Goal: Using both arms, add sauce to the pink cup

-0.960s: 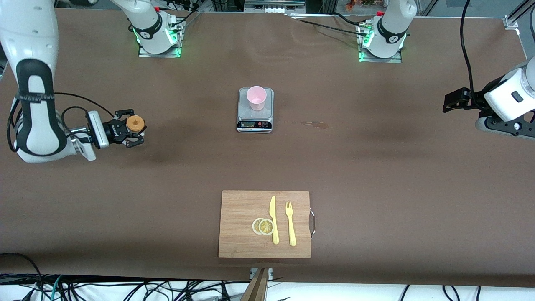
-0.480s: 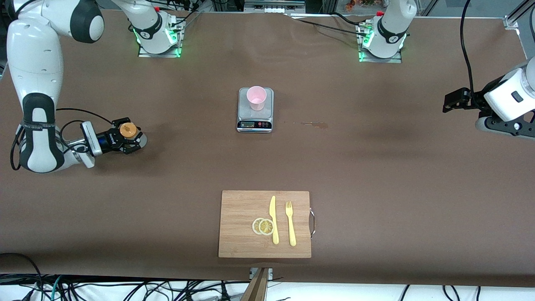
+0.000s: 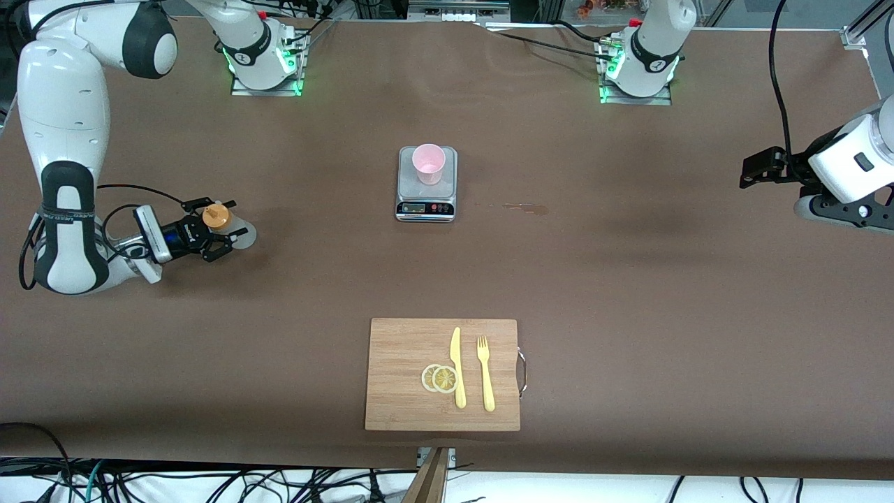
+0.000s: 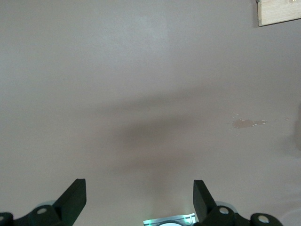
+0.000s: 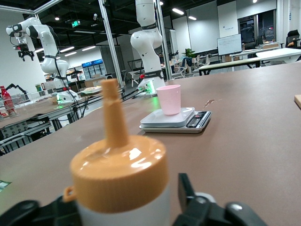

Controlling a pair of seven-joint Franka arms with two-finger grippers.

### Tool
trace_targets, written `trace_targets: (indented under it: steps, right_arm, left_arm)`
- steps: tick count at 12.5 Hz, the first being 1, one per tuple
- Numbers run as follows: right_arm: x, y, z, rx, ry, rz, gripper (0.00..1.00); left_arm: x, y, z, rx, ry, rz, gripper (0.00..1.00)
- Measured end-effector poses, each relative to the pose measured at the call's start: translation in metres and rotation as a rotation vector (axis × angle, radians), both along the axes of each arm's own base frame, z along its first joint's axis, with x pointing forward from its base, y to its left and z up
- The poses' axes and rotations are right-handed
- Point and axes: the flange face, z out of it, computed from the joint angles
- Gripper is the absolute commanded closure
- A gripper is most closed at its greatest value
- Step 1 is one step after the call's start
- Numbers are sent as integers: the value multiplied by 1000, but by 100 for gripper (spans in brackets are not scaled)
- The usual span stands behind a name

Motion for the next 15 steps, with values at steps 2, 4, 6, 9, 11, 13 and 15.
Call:
trace_targets:
  steps: [2, 4, 6, 9, 11, 13, 15]
  right_arm:
    - [3, -3, 4, -8, -9, 1, 0]
    - [9, -19, 15, -54, -28, 5, 0]
    - [14, -40, 29, -125, -46, 33, 0]
    - [17, -65, 57, -209, -63, 65, 0]
    - [20, -72, 71, -243, -74, 72, 0]
    - [26, -75, 88, -288, -83, 94, 0]
    - [33, -79, 115, -359, -91, 110, 0]
  left_arm:
    - [0, 0, 0, 0, 0, 0, 0]
    - [0, 0, 0, 0, 0, 0, 0]
    - [0, 0, 0, 0, 0, 0, 0]
    - [0, 0, 0, 0, 0, 0, 0]
    - [0, 0, 0, 0, 0, 0, 0]
    - [0, 0, 0, 0, 0, 0, 0]
    - [0, 0, 0, 0, 0, 0, 0]
